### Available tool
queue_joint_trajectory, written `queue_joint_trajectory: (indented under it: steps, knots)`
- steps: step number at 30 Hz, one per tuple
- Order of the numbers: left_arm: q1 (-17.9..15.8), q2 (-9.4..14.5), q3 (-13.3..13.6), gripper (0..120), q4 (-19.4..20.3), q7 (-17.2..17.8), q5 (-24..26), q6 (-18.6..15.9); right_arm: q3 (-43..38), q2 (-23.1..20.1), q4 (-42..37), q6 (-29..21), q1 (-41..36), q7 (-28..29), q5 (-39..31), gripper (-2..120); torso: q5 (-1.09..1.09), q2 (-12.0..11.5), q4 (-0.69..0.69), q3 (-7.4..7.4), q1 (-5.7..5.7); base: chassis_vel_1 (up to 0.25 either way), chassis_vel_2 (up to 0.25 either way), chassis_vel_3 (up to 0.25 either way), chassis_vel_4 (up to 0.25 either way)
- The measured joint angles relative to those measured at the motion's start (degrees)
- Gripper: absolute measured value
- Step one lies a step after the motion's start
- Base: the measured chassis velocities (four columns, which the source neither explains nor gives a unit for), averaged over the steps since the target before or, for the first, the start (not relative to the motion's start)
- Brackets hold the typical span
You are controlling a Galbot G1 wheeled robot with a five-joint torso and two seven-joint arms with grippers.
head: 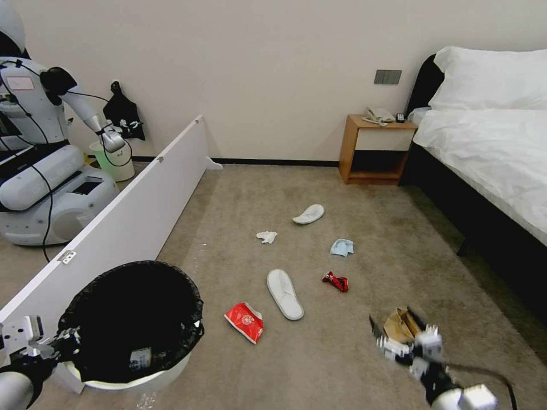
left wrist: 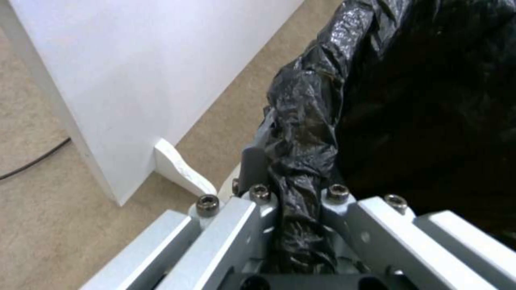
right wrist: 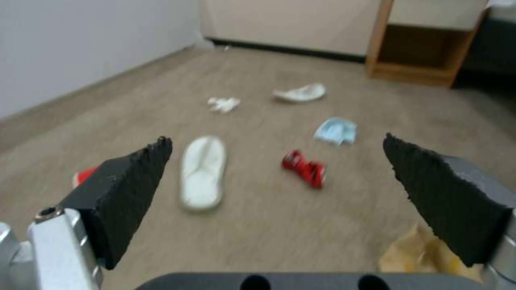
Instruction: Pick up the trash bin, then pick up the garbage from the floor and place it into the trash bin.
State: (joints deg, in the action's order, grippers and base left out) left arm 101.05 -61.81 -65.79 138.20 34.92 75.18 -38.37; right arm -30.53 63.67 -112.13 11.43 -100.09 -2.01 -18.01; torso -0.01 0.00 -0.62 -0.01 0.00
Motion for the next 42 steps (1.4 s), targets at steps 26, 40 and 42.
queue_joint_trajectory:
  steps: [26, 40, 42]
  knots:
    - [-0.61, 0.49, -0.22, 3, 0.81, -0.33, 1.82, 0.18, 2.73, 4.01, 3.89, 1.54, 0.86, -1.55, 2.16, 100, 0.01, 0.0, 0.0, 0.01, 0.0, -0.026, 0.025, 0.024, -0.025]
    - [-0.33, 0.19, 0.14, 3, 1.35, -0.3, 1.88, 0.17, 2.46, 3.77, 4.01, 1.7, 0.57, -1.86, 1.93, 100, 0.01, 0.0, 0.0, 0.01, 0.0, -0.051, 0.045, 0.047, -0.045]
    - [-0.33, 0.17, 0.2, 3, 1.36, -0.3, 1.88, 0.17, 2.46, 3.81, 4.1, 1.72, 0.6, -1.92, 1.9, 100, 0.01, 0.0, 0.0, 0.01, -0.01, -0.04, 0.05, 0.054, -0.036]
